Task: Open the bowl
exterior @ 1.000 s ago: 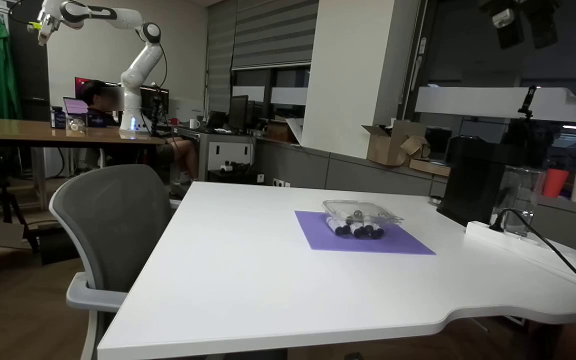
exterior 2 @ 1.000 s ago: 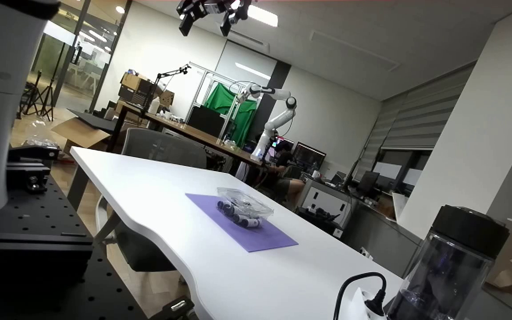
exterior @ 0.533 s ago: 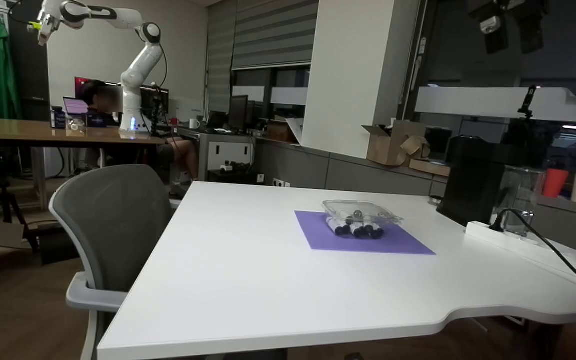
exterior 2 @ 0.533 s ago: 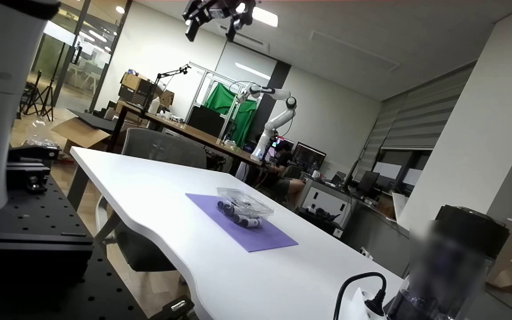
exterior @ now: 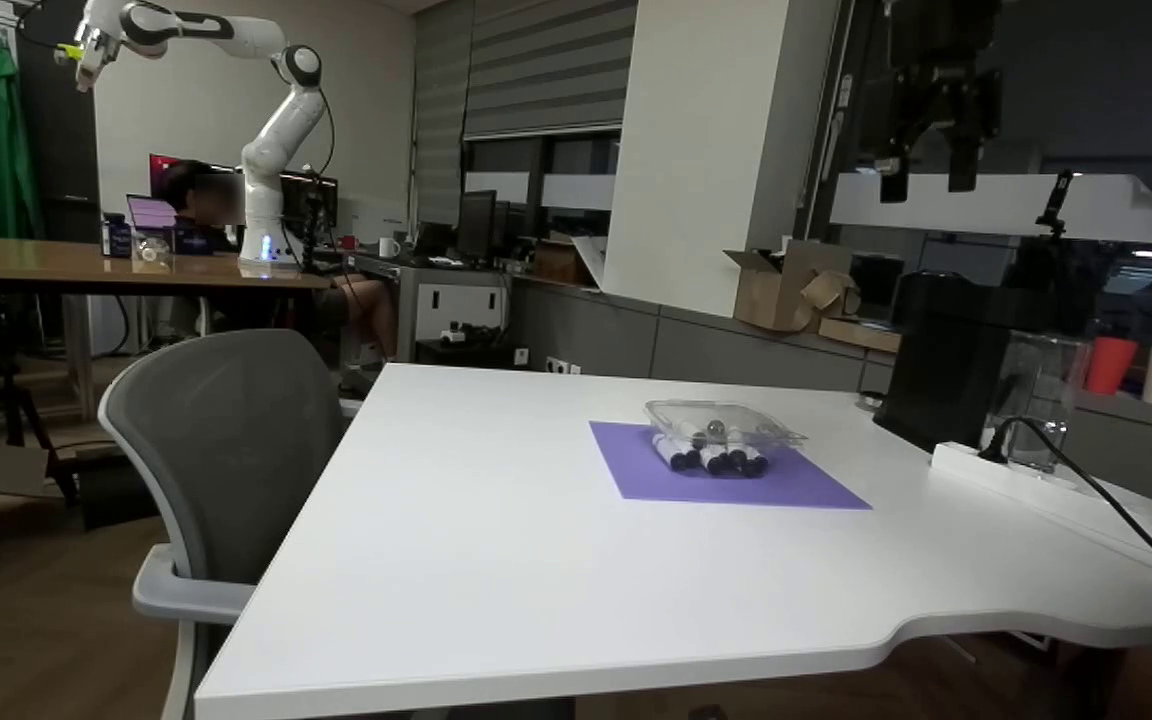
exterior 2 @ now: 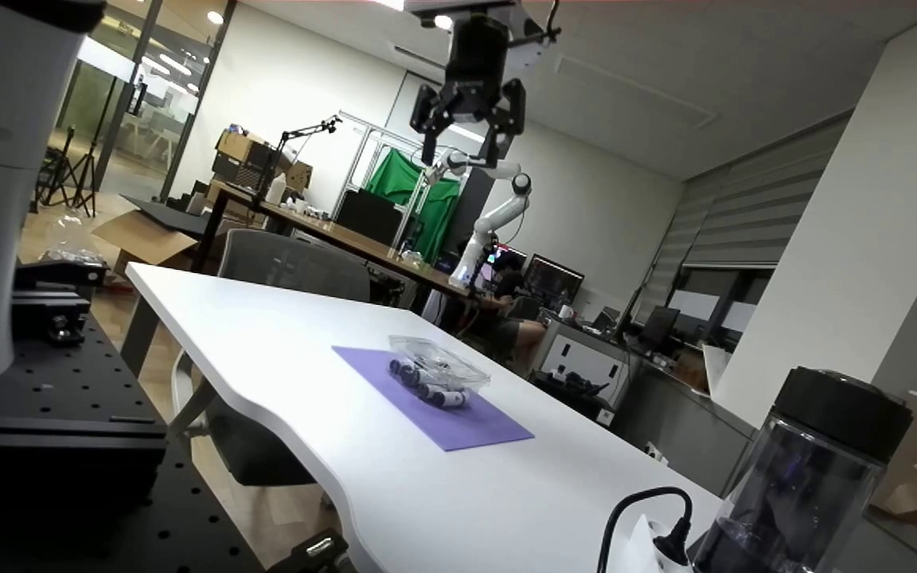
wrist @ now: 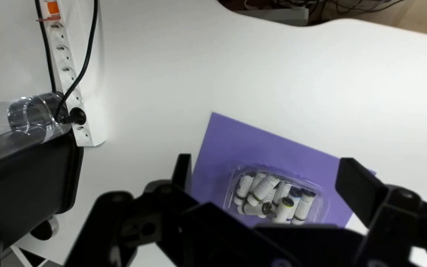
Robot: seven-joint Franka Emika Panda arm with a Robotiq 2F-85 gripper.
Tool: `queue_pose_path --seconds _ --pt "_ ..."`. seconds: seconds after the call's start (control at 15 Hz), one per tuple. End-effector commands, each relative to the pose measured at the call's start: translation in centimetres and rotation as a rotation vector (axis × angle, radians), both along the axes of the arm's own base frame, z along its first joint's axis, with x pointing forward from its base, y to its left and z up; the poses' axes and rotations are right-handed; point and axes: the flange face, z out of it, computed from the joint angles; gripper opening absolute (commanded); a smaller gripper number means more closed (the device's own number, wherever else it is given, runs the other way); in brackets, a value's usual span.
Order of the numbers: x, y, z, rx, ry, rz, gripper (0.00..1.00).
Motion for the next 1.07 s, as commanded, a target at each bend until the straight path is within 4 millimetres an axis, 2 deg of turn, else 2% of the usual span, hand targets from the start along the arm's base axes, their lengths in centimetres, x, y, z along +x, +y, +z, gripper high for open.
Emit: queue_pose_path --seconds 0.0,0.27,0.53,0.6,0.67,0.8,1.0 --pt "5.9 -3.7 -4.4 0.025 -0.011 -0.120 1.00" --pt "9.4 -6.1 -10.4 0.091 0.006 -0.245 1.00" --pt "11.9 -6.6 -16.1 0.152 0.061 -0.317 1.00" --pt "12.2 -6.5 -17.6 0.163 0.136 -0.318 1.00" --pt "10.4 -6.6 -15.9 0.152 0.079 -0.280 1.00" --pt "10.7 -6.6 -17.5 0.154 0.100 -0.280 1.00" --pt "10.7 -6.6 -16.9 0.154 0.089 -0.277 1.00"
